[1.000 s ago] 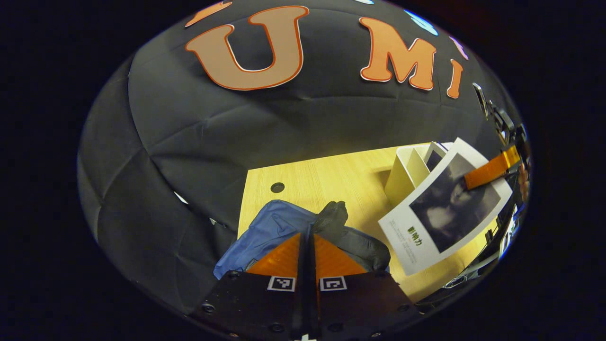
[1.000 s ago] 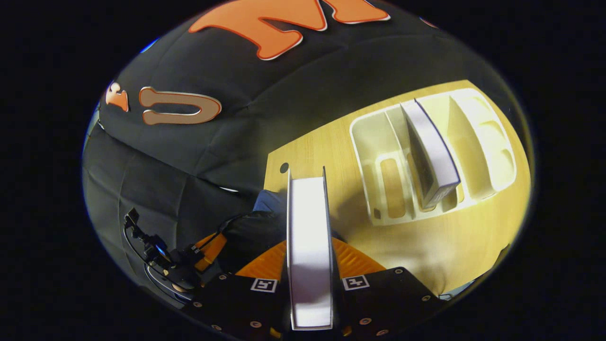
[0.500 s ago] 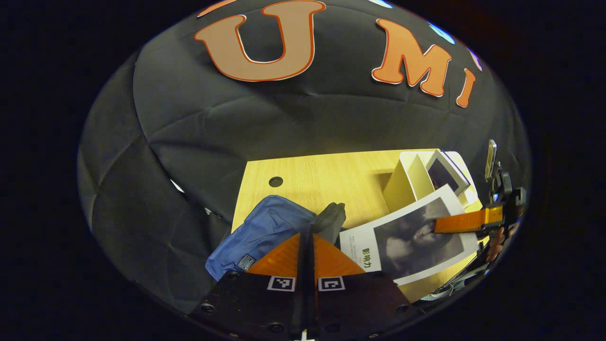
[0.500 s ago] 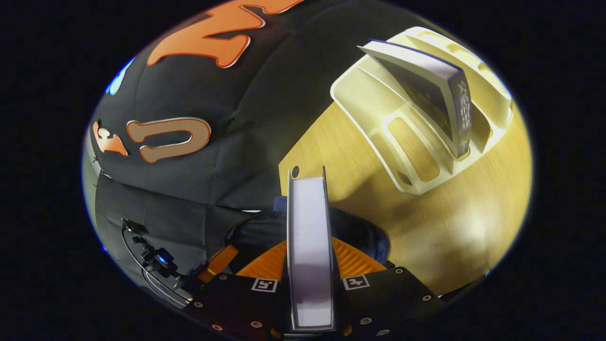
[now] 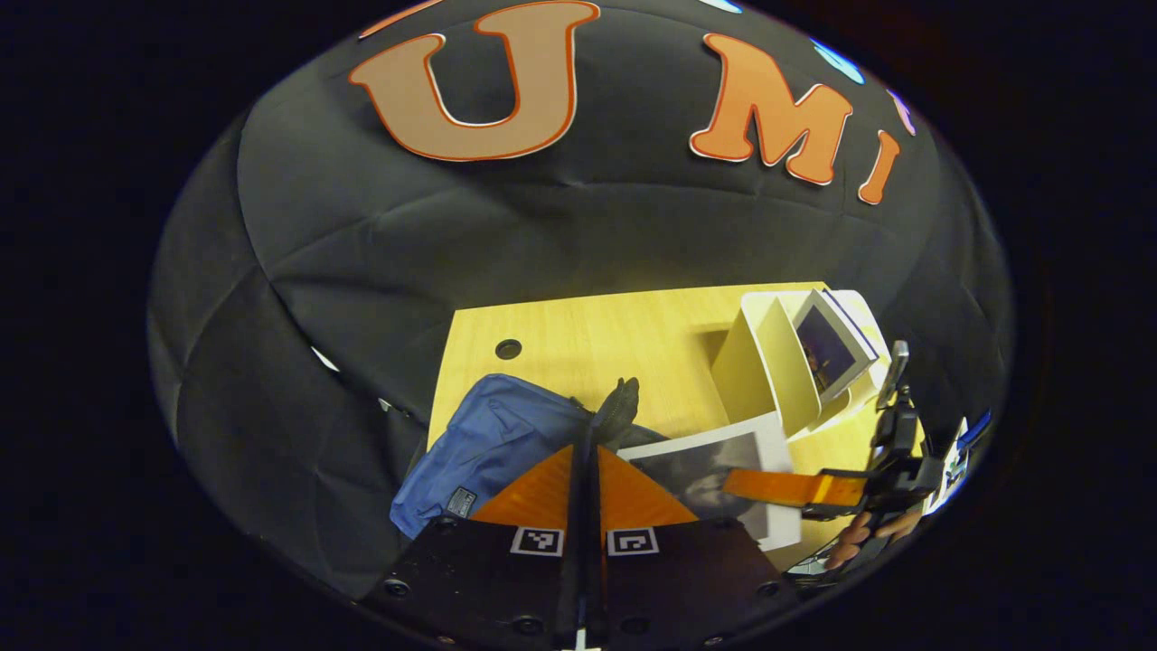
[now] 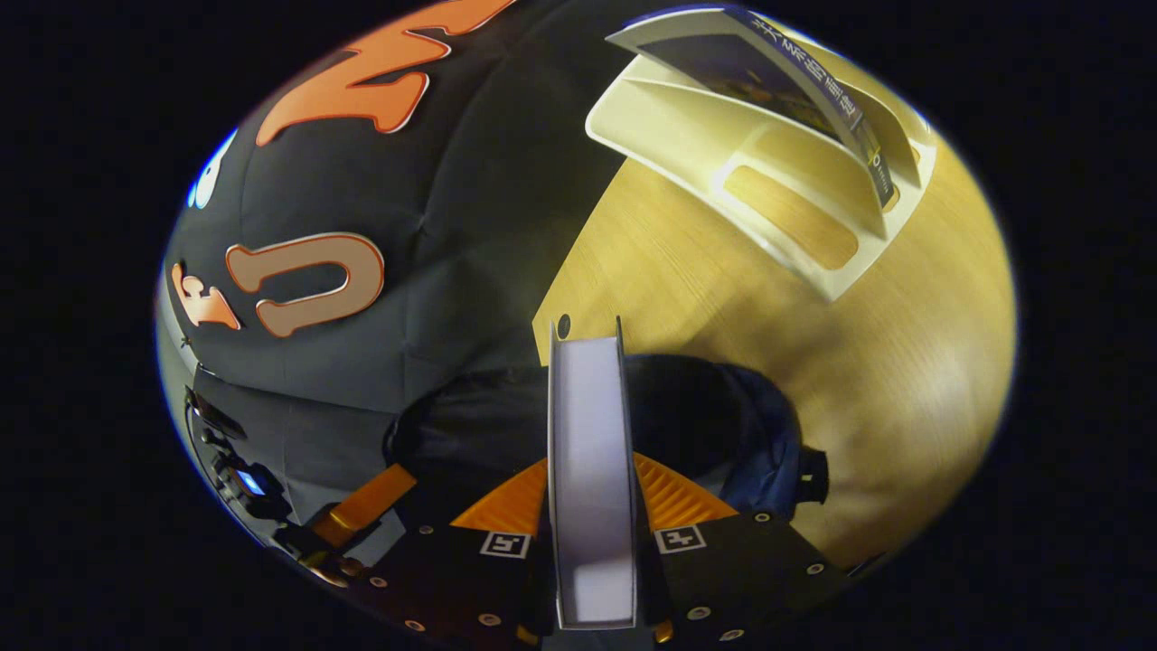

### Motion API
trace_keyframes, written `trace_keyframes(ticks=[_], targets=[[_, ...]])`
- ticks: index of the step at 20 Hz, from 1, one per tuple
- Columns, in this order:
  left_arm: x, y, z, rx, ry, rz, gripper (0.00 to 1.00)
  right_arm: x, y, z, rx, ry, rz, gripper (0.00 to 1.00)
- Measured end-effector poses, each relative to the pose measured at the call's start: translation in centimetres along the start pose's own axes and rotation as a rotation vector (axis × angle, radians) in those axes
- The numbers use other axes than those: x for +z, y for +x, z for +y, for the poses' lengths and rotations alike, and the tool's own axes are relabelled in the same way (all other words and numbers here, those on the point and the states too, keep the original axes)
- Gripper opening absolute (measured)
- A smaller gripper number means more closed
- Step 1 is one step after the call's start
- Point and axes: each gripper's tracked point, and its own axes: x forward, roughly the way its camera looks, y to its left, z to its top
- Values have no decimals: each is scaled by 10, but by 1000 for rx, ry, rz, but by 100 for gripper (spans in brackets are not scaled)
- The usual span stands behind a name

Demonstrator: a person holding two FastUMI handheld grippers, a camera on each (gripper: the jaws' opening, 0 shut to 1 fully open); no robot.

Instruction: Open the schoolbag, grab two books from the bookshelf and put them into the schoolbag.

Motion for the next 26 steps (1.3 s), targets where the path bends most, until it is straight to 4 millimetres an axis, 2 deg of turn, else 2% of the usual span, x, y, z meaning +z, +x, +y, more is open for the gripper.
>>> trace_keyframes(ticks=[7,12,16,17,18,19,20,21,22,23,25,26], targets=[[-9,2,-26,-62,-3,27,4,-6,52,-2,-6,5,-47,35],[-16,1,-45,-103,40,44,4,-34,77,-3,1,-2,-20,35],[-21,-6,-55,-142,56,40,3,-43,95,3,8,-40,-40,35],[-22,-8,-55,-145,67,34,4,-47,99,1,-2,-47,-39,24],[-24,-5,-57,-147,65,38,4,-48,103,1,-6,-52,-39,36],[-25,-5,-58,-151,65,37,3,-49,106,1,-8,-55,-36,36],[-24,-4,-57,-149,58,34,4,-48,108,2,-10,-48,-35,48],[-21,-4,-53,-145,51,26,3,-50,108,1,-26,-34,-12,38],[-20,-3,-48,-138,40,20,4,-50,105,-6,-71,-29,15,39],[-20,-3,-43,-136,30,19,4,-48,103,-16,-134,-46,21,29],[-20,-4,-36,-136,4,14,4,-46,104,-25,-178,-81,44,43],[-19,-3,-34,-130,-6,6,4,-47,99,-28,-202,-96,59,64]])
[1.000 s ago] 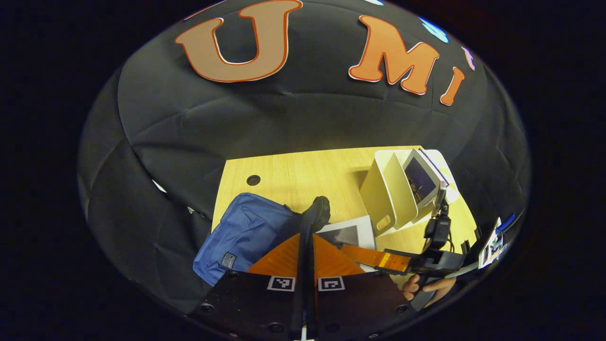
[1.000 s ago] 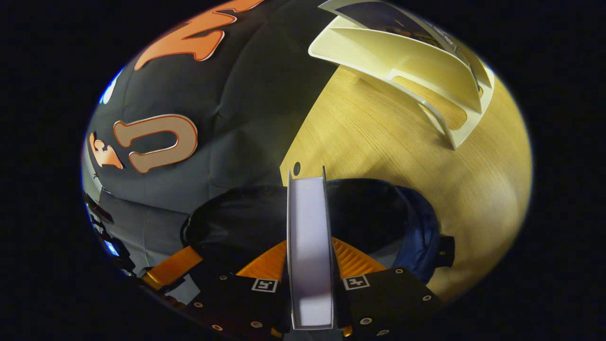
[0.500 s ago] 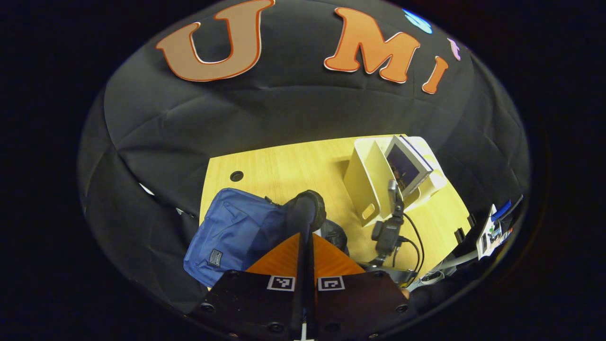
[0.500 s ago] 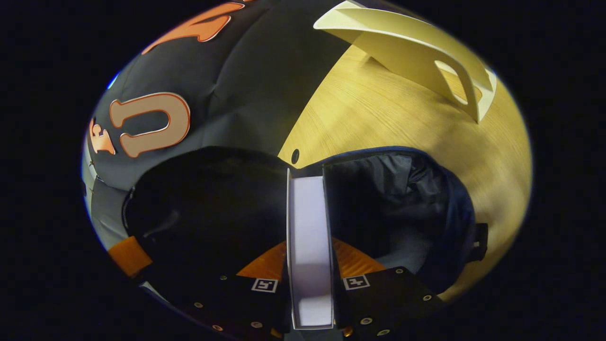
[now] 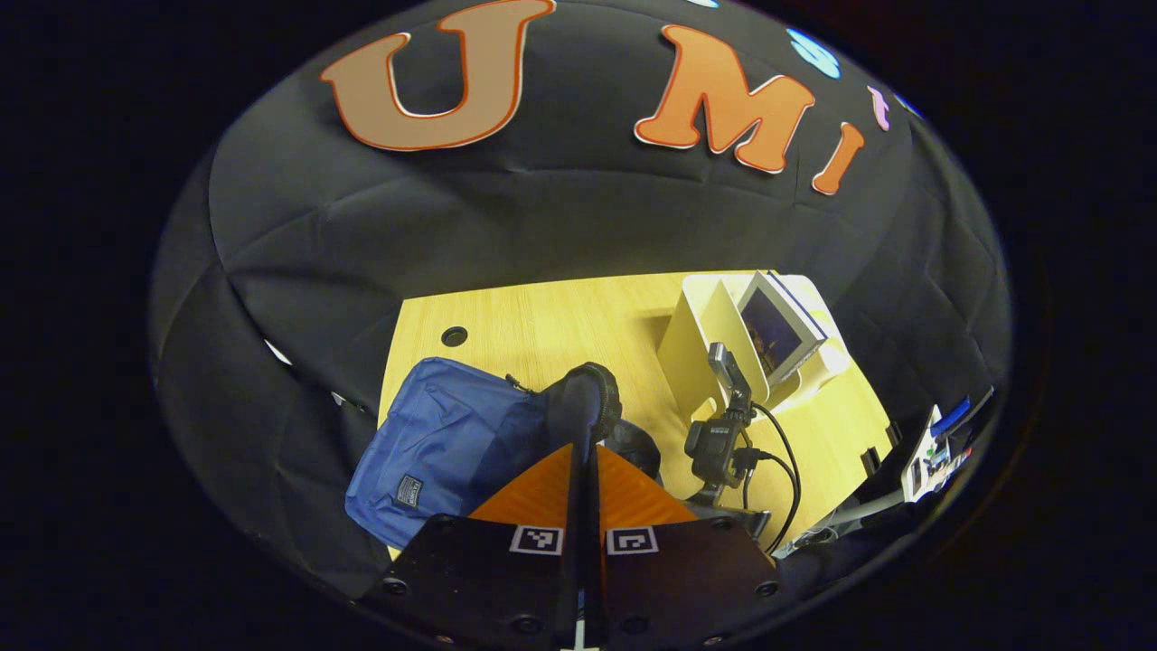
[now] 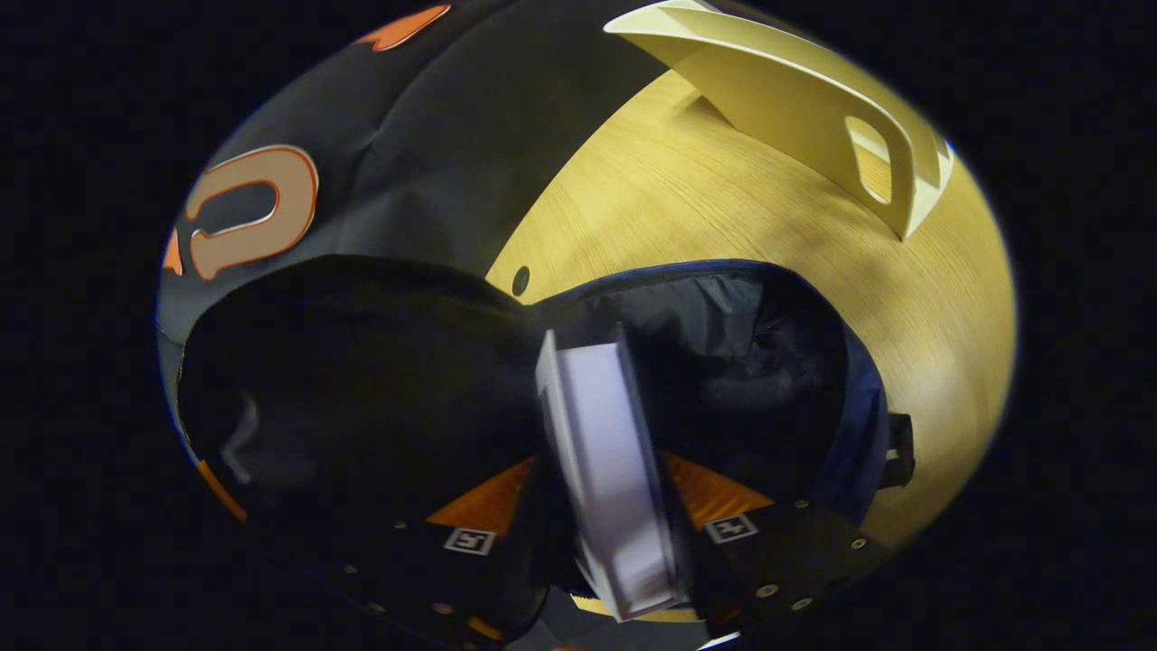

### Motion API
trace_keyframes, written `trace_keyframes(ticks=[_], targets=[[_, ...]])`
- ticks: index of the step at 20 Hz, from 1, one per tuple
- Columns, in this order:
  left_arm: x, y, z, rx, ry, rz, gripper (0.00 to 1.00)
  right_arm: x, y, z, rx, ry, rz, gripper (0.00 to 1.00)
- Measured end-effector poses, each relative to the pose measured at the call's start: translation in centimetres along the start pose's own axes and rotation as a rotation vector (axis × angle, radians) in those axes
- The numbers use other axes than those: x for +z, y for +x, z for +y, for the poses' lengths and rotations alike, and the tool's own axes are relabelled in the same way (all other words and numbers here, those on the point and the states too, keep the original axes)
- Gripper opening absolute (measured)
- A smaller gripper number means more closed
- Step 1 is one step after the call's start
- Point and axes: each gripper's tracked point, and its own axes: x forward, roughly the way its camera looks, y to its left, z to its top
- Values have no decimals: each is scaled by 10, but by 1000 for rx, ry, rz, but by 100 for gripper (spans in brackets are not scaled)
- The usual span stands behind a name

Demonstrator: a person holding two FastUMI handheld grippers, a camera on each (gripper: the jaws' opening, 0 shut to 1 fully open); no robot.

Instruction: Open the schoolbag, grab two books from the bookshelf and put them into the schoolbag.

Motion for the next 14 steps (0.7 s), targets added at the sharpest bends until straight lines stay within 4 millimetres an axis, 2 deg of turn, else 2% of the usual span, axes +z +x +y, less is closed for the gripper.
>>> trace_keyframes(ticks=[1,2,3,6,8,12,14], targets=[[1,0,2,1,-3,-7,4,-2,-2,-1,-17,-12,15,84],[1,0,3,6,-9,-13,4,-2,-4,-2,-16,-15,23,72],[1,0,4,5,-13,-16,4,-1,-8,-4,-18,-18,23,95],[0,0,5,3,-41,-27,4,-17,-12,-3,-13,-78,104,97],[1,1,6,11,-49,-31,3,-20,-18,-9,-28,-120,113,97],[-1,1,5,20,-67,-36,4,-1,-39,-21,-58,-153,90,97],[-2,2,4,26,-65,-34,4,11,-56,-22,-65,-185,74,97]])
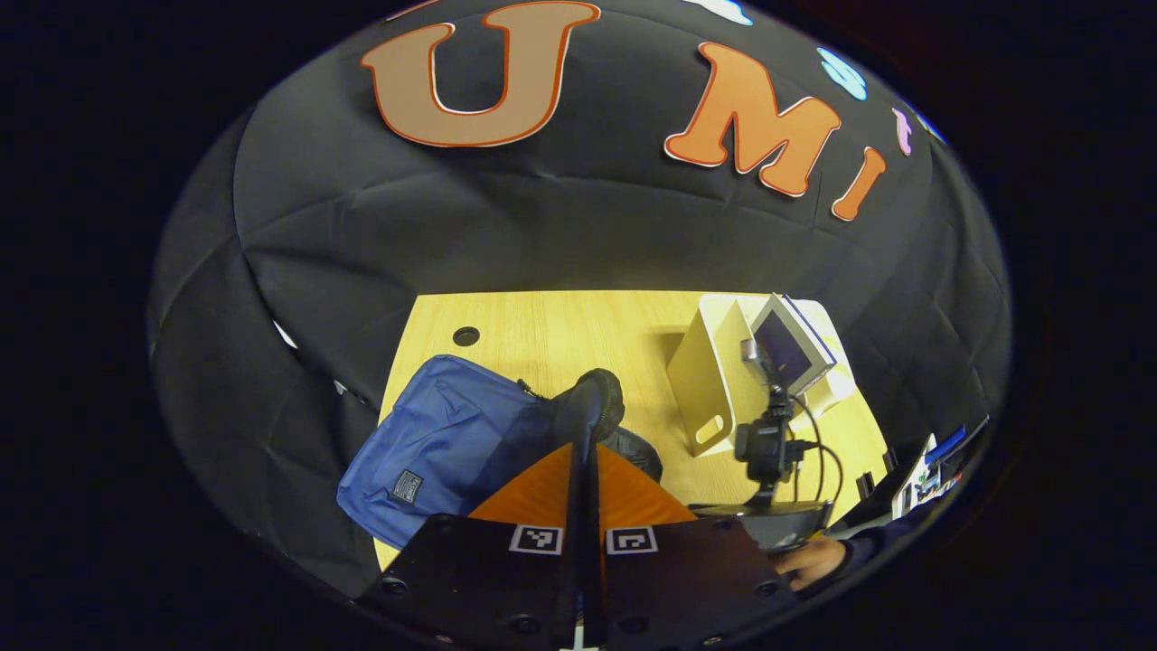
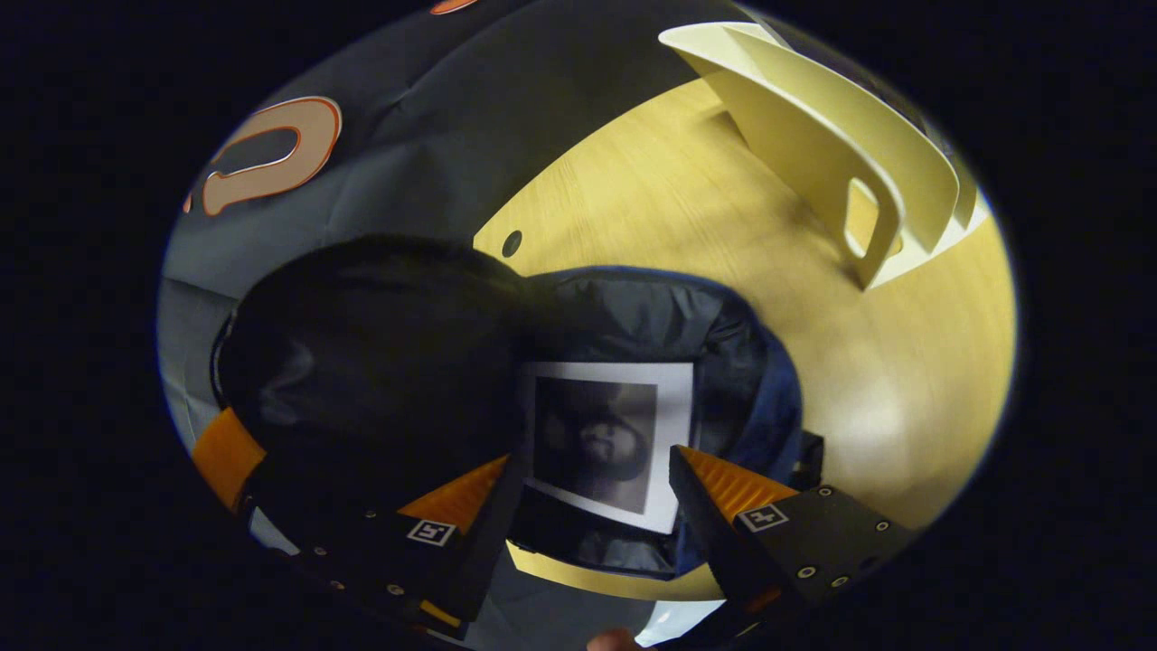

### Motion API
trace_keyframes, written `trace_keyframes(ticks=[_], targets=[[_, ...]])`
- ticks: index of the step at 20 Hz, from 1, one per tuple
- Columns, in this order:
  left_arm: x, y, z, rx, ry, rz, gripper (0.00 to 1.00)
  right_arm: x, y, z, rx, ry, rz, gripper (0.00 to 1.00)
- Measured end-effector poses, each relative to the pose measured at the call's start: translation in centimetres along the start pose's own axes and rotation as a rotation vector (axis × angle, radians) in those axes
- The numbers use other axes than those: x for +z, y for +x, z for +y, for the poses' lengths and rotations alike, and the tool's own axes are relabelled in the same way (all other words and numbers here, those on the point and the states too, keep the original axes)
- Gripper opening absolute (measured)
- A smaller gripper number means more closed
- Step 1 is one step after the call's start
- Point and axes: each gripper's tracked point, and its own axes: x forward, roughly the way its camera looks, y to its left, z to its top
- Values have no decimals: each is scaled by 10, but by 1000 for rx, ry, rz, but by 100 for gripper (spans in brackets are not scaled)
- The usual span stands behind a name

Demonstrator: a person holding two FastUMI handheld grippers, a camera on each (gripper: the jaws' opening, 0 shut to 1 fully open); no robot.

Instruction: Open the schoolbag, grab two books from the bookshelf and put them into the schoolbag.

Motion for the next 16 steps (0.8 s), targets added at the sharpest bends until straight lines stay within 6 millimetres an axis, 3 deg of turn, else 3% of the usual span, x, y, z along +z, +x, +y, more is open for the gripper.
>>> trace_keyframes(ticks=[2,6,8,13,16], targets=[[-2,1,-2,8,13,2,3,15,-26,-2,-15,-64,-25,97],[-6,6,-12,18,31,12,4,80,-88,-29,-127,-270,-203,97],[-7,7,-11,42,39,8,4,102,-112,-35,-182,-331,-261,97],[-13,11,-19,44,18,14,4,153,-163,-77,-327,-411,-333,97],[-15,10,-22,49,10,11,4,179,-191,-88,-385,-457,-352,97]])
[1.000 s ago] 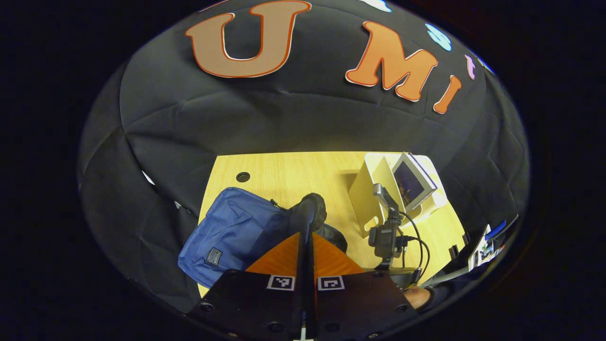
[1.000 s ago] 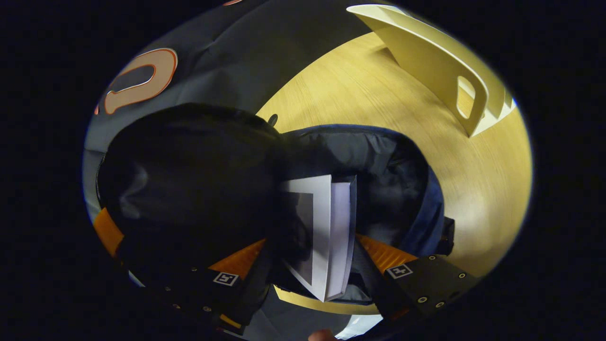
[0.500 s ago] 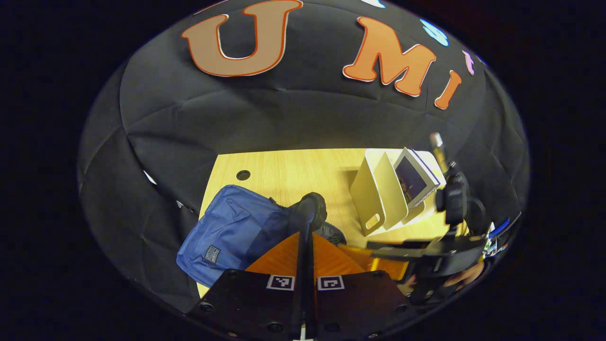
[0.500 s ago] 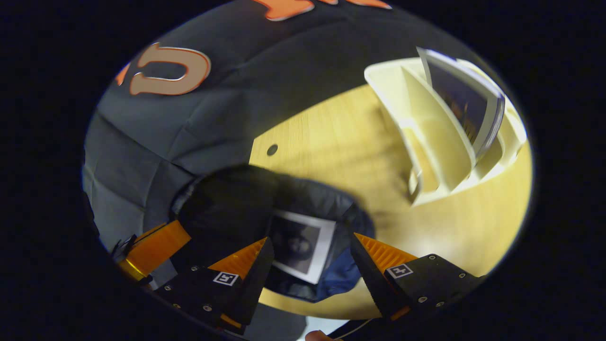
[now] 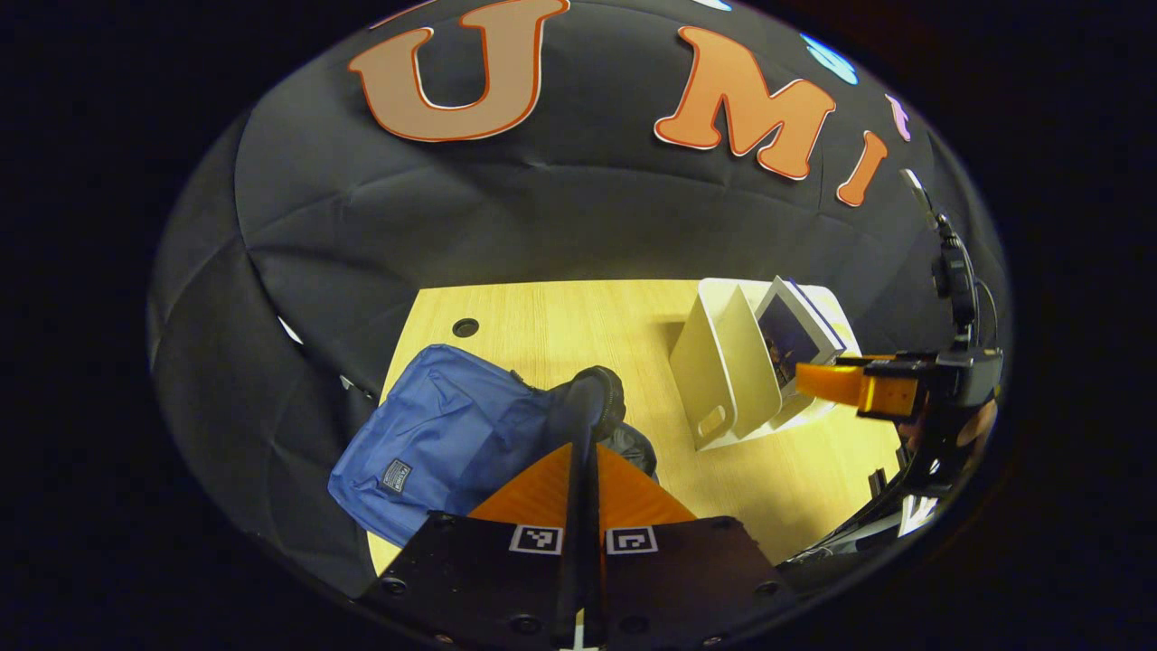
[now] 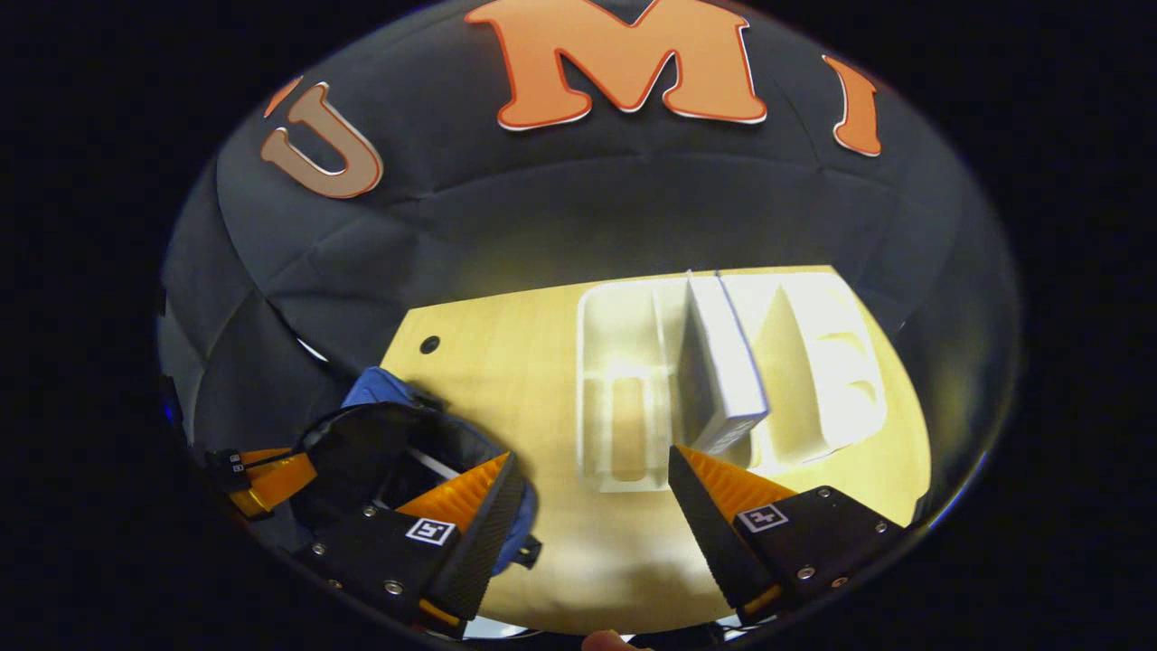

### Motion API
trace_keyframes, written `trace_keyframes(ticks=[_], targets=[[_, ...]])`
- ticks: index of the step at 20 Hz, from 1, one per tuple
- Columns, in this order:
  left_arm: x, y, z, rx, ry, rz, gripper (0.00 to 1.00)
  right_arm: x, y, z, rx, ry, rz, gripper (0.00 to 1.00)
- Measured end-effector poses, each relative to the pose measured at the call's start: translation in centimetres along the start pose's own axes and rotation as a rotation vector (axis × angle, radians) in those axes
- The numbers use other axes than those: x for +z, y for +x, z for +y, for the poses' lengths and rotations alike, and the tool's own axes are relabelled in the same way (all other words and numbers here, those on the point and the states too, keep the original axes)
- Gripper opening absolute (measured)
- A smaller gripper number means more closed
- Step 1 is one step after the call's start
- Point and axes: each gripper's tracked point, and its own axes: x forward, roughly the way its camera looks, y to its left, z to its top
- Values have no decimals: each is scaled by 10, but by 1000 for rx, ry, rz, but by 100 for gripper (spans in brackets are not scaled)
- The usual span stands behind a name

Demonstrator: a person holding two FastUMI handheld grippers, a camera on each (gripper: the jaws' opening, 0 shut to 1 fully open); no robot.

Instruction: Open the schoolbag, grab two books from the bookshelf and put them into the schoolbag.

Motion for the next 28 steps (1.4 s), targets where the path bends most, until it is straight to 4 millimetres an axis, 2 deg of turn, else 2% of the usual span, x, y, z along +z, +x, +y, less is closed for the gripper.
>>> trace_keyframes(ticks=[4,7,11,15,19,21,22,28], targets=[[-4,0,0,7,-14,-6,4,34,-7,-43,-77,-99,-13,97],[-7,0,-2,3,-23,-4,4,45,0,-65,-93,-139,55,97],[-13,1,-7,-10,-44,-2,4,37,26,-69,-16,-83,210,97],[-16,5,-6,-18,-61,0,4,43,59,-83,-42,-82,266,97],[-20,11,-7,-30,-81,9,4,31,84,-85,-43,-76,373,98],[-23,12,-7,-36,-94,15,7,25,95,-84,-42,-85,414,98],[-24,13,-8,-39,-98,17,4,23,99,-84,-41,-81,435,97],[-29,14,-5,-42,-105,19,4,23,120,-86,-58,-48,498,97]])
